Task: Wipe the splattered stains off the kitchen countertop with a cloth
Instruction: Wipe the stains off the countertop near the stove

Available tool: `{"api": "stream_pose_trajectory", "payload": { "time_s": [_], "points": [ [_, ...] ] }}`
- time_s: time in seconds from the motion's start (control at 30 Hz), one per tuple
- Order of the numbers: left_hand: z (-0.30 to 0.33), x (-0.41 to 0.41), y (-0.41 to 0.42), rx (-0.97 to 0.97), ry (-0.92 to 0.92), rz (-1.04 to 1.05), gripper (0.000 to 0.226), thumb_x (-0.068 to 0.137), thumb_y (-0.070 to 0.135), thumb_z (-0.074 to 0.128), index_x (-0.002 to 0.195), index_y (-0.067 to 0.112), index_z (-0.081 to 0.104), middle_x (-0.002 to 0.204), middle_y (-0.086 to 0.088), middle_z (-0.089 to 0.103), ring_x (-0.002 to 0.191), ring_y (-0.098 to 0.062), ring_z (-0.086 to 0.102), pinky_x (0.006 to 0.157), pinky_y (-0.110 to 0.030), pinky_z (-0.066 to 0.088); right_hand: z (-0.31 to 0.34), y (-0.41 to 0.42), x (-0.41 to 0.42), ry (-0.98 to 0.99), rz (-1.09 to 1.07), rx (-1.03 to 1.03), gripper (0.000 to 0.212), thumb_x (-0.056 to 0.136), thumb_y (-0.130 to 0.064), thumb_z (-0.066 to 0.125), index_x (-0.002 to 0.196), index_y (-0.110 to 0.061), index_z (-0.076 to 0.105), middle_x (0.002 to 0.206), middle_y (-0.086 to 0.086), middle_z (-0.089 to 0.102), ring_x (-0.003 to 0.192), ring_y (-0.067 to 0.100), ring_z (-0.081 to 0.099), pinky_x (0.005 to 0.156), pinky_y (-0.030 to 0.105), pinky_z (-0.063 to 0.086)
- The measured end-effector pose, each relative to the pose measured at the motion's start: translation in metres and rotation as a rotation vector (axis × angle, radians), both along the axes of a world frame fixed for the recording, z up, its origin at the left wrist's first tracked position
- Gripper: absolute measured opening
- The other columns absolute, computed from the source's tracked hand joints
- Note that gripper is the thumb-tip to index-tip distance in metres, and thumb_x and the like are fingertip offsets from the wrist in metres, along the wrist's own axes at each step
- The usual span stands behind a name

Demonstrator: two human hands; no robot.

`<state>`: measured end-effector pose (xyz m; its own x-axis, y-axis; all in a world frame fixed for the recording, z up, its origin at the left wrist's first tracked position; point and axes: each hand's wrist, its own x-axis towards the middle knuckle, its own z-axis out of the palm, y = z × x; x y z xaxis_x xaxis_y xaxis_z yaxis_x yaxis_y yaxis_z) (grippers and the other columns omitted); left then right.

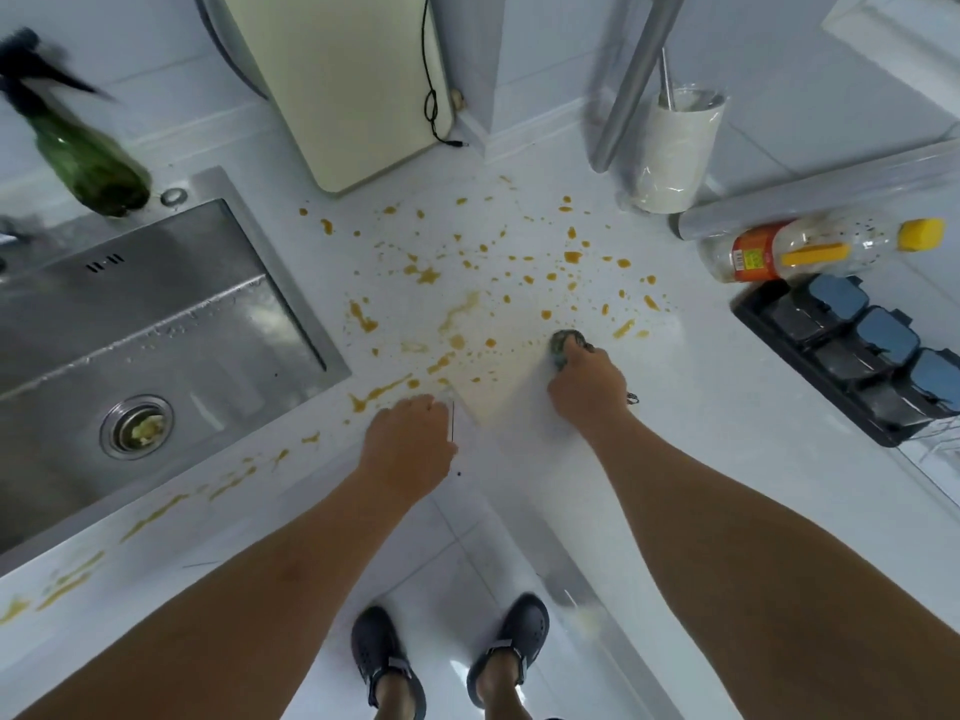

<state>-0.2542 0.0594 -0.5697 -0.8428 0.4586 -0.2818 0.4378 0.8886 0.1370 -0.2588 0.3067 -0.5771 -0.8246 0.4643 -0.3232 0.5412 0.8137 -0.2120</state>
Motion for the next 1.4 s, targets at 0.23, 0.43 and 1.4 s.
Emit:
{"api": "stream_pose_trajectory", "payload": {
  "time_s": [0.23,0.43,1.4],
  "points": [
    [0.012,-0.007,-0.028,-0.06,-0.075,0.097,0.015,0.096,0.02,0.058,0.11,0.015,0.06,0.11,-0.002,0.061,0.107,-0.024,0.063,0.08,-0.033,0.049,-0.005,-0.108,0.0,0.061,0.25,-0.115,0.061,0.086,-0.014,0.048,0.145,-0.03,0.046,0.111,0.008,0.05,0.1,0.033,0.056,0.078,0.037,0.048],
    [0.007,-0.008,-0.028,-0.129,-0.099,0.0,0.029,0.092,0.023,0.065,0.119,0.013,0.057,0.12,-0.004,0.053,0.117,-0.022,0.052,0.083,-0.027,0.042,-0.004,-0.034,0.029,0.024,0.125,0.006,0.061,0.085,-0.014,0.047,0.141,-0.039,0.049,0.113,0.008,0.051,0.1,0.034,0.058,0.082,0.039,0.049],
    [0.016,-0.012,-0.036,-0.158,-0.105,-0.121,0.007,0.092,0.022,0.06,0.095,0.018,0.055,0.108,-0.001,0.052,0.109,-0.021,0.055,0.093,-0.032,0.051,0.038,-0.006,0.057,0.093,-0.396,-0.198,0.034,0.085,-0.019,0.049,0.114,-0.025,0.067,0.103,0.008,0.064,0.087,0.029,0.064,0.072,0.034,0.056]
  ]
}}
